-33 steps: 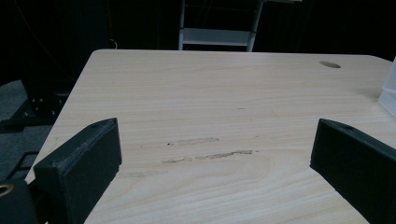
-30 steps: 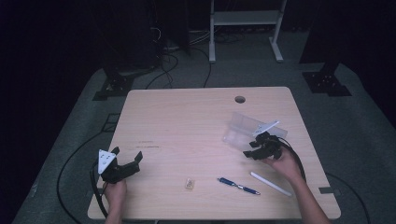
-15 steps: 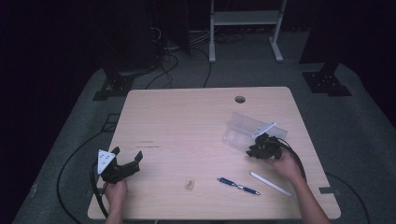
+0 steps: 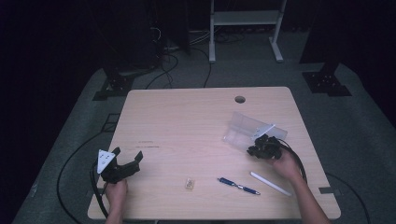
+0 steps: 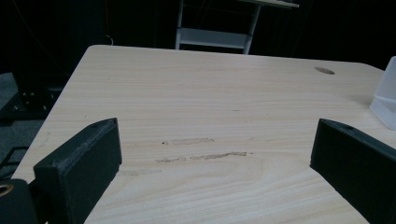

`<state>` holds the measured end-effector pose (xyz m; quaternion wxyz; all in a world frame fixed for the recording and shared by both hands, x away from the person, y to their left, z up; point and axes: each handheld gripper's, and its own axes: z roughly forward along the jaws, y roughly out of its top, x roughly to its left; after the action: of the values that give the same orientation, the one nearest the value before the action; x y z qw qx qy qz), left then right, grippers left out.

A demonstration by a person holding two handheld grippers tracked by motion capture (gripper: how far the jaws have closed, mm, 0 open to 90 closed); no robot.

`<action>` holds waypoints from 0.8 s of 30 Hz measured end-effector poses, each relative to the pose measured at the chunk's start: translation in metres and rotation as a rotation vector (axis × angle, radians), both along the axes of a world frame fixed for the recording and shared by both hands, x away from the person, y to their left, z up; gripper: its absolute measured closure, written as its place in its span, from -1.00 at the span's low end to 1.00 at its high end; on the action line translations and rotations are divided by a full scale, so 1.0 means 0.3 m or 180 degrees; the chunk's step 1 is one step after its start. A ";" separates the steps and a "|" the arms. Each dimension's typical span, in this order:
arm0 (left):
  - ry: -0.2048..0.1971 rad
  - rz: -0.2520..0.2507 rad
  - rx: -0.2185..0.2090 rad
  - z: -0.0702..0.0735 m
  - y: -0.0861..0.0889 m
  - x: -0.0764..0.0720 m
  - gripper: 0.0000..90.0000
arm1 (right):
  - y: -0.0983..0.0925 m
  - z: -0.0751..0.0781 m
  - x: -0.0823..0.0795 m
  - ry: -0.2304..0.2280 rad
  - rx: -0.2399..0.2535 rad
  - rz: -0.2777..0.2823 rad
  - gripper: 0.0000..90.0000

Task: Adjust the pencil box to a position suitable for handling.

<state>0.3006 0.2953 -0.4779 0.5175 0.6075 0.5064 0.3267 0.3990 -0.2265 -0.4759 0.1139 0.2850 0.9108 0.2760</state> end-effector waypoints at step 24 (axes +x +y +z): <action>0.0014 0.0027 -0.0119 -0.005 0.009 0.002 -0.98 | -0.004 0.024 -0.013 -0.0098 0.0036 0.0158 0.92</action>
<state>0.3012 0.2980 -0.4793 0.5262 0.5963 0.5162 0.3180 0.3951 -0.2277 -0.4688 0.1194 0.2586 0.9142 0.2883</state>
